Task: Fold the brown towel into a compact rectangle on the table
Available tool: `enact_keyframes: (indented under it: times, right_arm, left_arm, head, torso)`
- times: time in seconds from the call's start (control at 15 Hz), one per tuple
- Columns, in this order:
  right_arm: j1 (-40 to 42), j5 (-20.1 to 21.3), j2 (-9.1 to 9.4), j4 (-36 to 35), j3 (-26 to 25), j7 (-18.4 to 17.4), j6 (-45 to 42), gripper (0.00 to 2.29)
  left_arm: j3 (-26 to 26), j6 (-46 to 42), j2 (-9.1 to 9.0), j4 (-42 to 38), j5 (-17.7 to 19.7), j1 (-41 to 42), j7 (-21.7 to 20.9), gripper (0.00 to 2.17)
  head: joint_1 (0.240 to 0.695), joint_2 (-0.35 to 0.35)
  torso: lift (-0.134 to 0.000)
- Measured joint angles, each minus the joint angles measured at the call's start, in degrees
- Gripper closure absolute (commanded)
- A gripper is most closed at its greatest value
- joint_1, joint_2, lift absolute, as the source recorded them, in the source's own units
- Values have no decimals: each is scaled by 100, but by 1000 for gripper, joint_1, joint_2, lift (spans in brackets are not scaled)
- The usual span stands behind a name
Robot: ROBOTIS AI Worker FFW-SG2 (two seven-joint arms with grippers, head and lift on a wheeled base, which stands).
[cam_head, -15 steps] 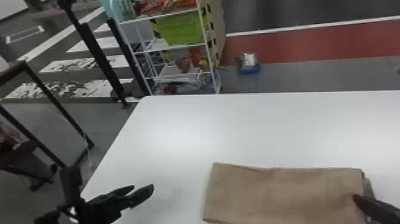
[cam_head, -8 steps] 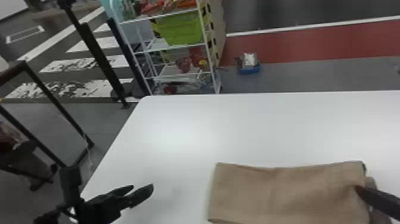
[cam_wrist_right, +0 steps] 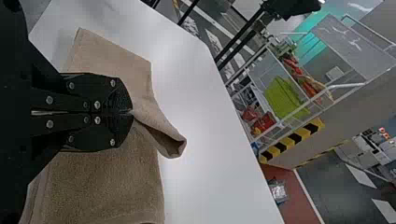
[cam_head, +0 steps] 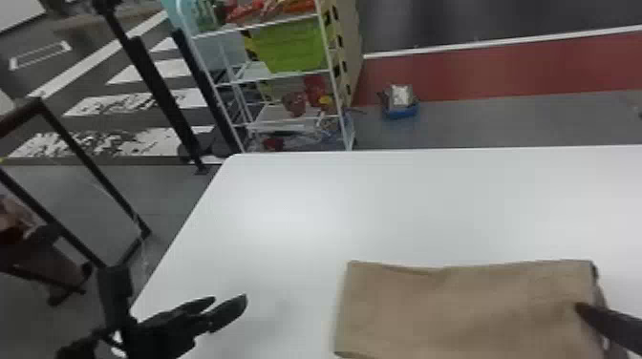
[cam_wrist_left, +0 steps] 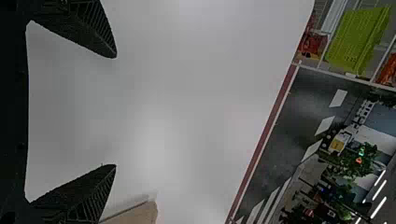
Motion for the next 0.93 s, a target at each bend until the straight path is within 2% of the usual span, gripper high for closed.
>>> enact_keyframes:
  times: [0.2, 0.53, 0.8, 0.93]
  right_arm:
    - [-52, 135, 43, 225, -84, 98, -287, 1480]
    - [-75, 187, 45, 341, -286, 203, -229, 1480]
    - [-338, 734, 42, 801, -185, 376, -220, 1480]
    - [-477, 835, 42, 892, -126, 455, -107, 1480]
  left_arm:
    - [-55, 0, 0, 26, -55, -8, 14, 36]
    - [-56, 0, 0, 24, -89, -14, 12, 36]
    - [-85, 0, 0, 35, -129, -8, 16, 36]
    - [-98, 0, 0, 37, -148, -7, 36, 36]
  head:
    - [695, 350]
    - [695, 346]
    - [695, 319]
    - [695, 318]
  torso:
    - [-124]
    - [-124]
    - [-124]
    - [-124]
